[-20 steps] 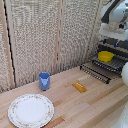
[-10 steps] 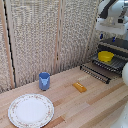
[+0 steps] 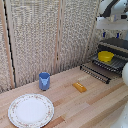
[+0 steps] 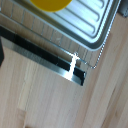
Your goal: Please reach out your grabber to the yellow dish. Tenderly grip the yellow dish using your grabber. Set the yellow dish on the baking sheet. Posit your grabber on the rim of the baking sheet carrying the yellow dish. Mindfully slide the baking sheet with the yellow dish into the oven. Let go of your grabber's hold on the baking sheet's edge when it is entirely in the oven.
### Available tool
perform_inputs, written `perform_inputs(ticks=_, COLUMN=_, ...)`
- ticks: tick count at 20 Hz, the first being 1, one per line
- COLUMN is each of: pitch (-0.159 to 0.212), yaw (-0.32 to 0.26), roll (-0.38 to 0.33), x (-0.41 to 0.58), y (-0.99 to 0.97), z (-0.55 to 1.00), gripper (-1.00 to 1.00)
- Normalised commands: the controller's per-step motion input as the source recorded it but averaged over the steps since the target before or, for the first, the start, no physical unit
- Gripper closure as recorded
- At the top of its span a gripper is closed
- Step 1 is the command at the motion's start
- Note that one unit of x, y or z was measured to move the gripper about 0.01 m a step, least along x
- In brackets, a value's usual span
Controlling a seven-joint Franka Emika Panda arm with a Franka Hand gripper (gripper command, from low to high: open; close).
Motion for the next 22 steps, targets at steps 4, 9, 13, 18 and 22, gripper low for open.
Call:
perform_inputs(ticks=4, pitch=0.117, yaw=0.148, roll=-0.375, x=-0.019, y=0.02, z=-0.06, gripper=-1.0)
perform_inputs(ticks=9, pitch=0.106, yaw=0.157, roll=-0.375, x=-0.011, y=0.02, z=-0.07, gripper=-1.0)
perform_inputs(ticks=13, pitch=0.138, yaw=0.16, roll=-0.364, x=-0.069, y=0.05, z=0.0, gripper=-1.0)
perform_inputs(ticks=18, pitch=0.198, yaw=0.206, roll=-0.275, x=-0.153, y=0.07, z=0.03, gripper=-1.0)
perform_inputs(ticks=22, pitch=0.283, yaw=0.204, roll=-0.201, x=-0.197, y=0.21, z=0.11, gripper=-1.0)
